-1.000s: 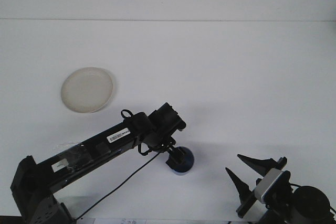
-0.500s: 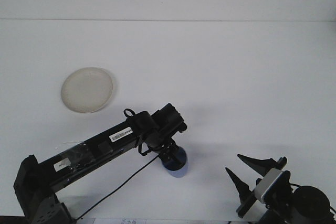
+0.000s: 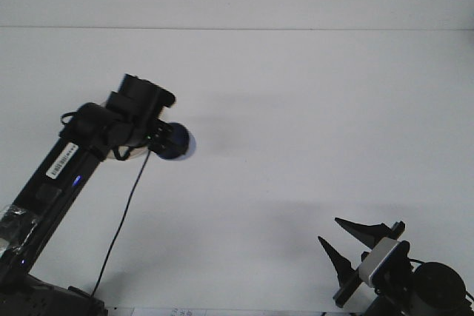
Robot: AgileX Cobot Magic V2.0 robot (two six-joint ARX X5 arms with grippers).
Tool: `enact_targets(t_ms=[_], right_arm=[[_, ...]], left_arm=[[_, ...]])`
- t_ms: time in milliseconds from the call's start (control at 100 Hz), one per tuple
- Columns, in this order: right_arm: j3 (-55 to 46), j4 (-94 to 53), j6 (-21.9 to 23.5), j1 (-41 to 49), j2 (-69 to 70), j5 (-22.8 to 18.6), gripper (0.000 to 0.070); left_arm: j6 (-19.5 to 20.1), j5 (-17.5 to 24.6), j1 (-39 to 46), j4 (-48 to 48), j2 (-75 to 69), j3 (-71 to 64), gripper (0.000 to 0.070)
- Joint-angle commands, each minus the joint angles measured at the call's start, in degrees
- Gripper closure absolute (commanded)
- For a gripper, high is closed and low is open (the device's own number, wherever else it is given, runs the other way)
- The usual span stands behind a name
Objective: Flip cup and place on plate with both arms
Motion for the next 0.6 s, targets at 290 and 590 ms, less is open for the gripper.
enact_targets(t_ms=[290, 590], right_arm=[[0.2, 0.5, 1.2, 0.5, 0.0, 0.0, 0.0365], [0.2, 0.5, 1.6, 0.5, 0.0, 0.0, 0.0365]], left_arm=[[-0.6, -0.5, 23.4, 6.6, 9.7, 1.4, 0.0693], [-1.9, -0.5, 25.5, 9.3, 17.7, 1.4, 0.0692]])
